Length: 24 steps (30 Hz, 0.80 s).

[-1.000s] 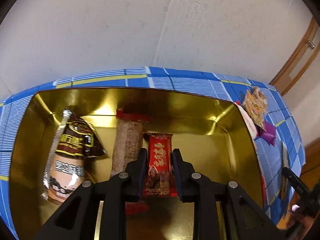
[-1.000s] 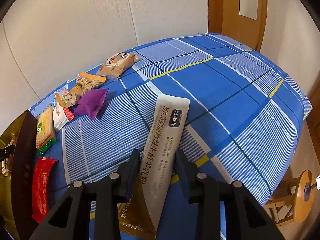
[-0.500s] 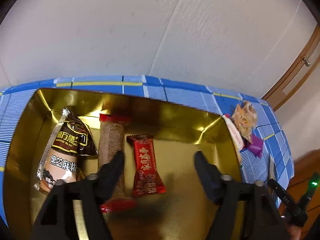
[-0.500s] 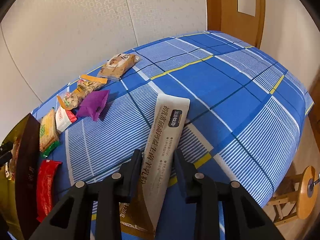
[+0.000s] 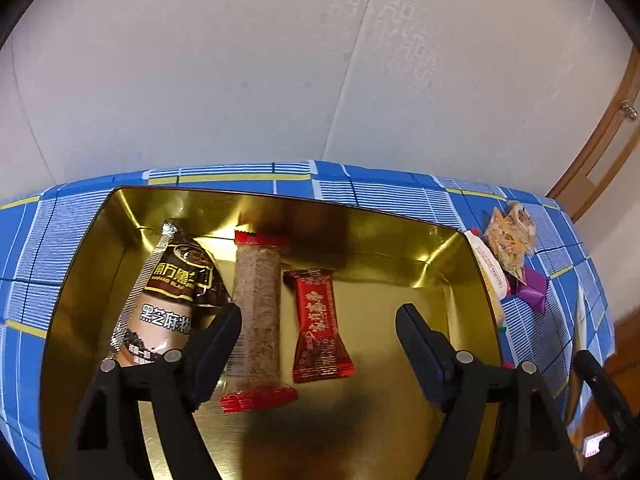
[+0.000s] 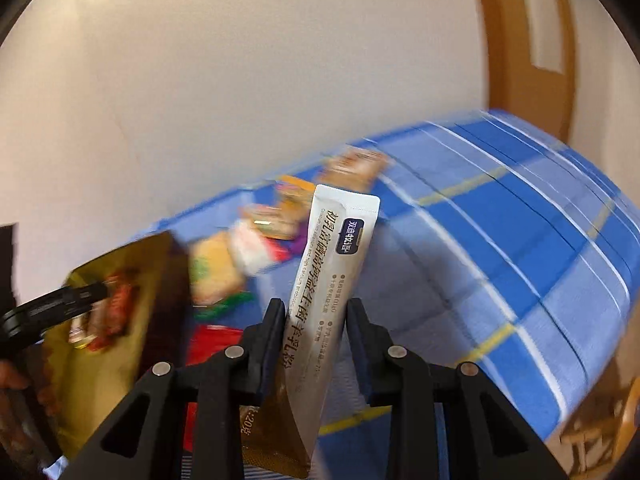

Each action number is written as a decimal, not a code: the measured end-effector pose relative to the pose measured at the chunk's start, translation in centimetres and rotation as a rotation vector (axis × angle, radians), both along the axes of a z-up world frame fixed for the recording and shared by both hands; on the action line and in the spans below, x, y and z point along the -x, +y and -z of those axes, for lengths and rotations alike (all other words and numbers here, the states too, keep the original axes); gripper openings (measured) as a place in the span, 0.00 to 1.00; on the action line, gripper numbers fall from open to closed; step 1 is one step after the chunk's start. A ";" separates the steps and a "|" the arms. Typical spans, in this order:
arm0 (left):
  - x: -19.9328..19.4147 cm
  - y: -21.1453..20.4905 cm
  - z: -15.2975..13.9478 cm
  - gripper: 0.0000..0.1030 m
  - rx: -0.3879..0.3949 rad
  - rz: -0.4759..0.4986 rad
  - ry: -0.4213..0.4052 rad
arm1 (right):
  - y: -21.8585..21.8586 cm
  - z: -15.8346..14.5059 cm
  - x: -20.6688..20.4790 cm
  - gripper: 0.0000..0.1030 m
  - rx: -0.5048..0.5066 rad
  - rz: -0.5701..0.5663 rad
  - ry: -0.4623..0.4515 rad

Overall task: Organize snacks
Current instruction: 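Carry the white stick pack into the tray and open the right gripper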

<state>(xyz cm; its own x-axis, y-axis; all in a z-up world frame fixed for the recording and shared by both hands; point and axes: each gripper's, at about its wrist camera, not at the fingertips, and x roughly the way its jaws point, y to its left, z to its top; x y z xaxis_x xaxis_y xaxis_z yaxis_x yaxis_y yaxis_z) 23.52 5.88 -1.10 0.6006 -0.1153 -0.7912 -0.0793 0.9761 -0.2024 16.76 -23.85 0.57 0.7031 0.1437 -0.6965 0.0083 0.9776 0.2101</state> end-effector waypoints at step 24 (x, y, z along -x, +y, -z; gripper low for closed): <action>0.7 3.6 -0.8 0.78 0.005 -0.129 0.003 | 17.1 -0.6 -4.1 0.31 0.101 -0.375 0.079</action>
